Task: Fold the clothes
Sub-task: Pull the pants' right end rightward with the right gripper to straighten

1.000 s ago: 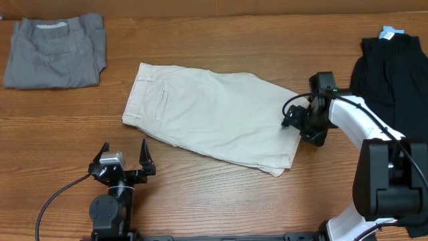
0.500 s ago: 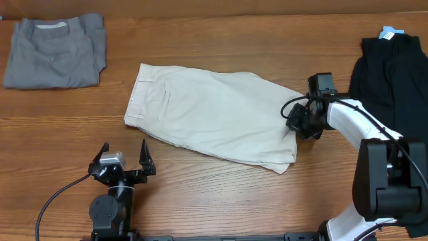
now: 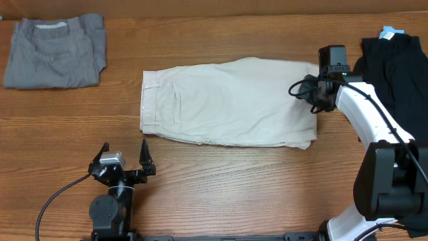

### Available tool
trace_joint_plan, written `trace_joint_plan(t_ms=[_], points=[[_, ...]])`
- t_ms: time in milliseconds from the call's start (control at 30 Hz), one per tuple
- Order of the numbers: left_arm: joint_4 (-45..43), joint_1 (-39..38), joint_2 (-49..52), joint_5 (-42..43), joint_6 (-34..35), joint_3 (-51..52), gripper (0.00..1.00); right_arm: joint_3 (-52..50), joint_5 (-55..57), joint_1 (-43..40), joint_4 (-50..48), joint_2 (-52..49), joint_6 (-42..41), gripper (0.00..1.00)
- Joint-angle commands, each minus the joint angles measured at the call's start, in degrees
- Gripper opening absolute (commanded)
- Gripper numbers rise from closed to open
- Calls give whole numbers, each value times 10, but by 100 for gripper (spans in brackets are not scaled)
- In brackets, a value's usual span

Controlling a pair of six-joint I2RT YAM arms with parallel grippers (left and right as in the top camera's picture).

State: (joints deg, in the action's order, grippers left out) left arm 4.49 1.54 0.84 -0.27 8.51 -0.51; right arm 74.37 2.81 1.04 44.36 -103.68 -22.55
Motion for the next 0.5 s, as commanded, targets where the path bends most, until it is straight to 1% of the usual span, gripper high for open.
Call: trace_joint_plan(t_ms=[0,133,333,467], points=[[-1,3,-6,0,-12,2,100,27,10,-4,20,1,-3,100],[-1,3,-6,0,-12,2,100,64,10,-5,73,3,-4,100],[-1,3,-6,0,-12,2,100,190,-1,-5,166,9,-4,100],[-1,3,-6,3,-9,2,100,236,-3,-5,178,9,-1,100]])
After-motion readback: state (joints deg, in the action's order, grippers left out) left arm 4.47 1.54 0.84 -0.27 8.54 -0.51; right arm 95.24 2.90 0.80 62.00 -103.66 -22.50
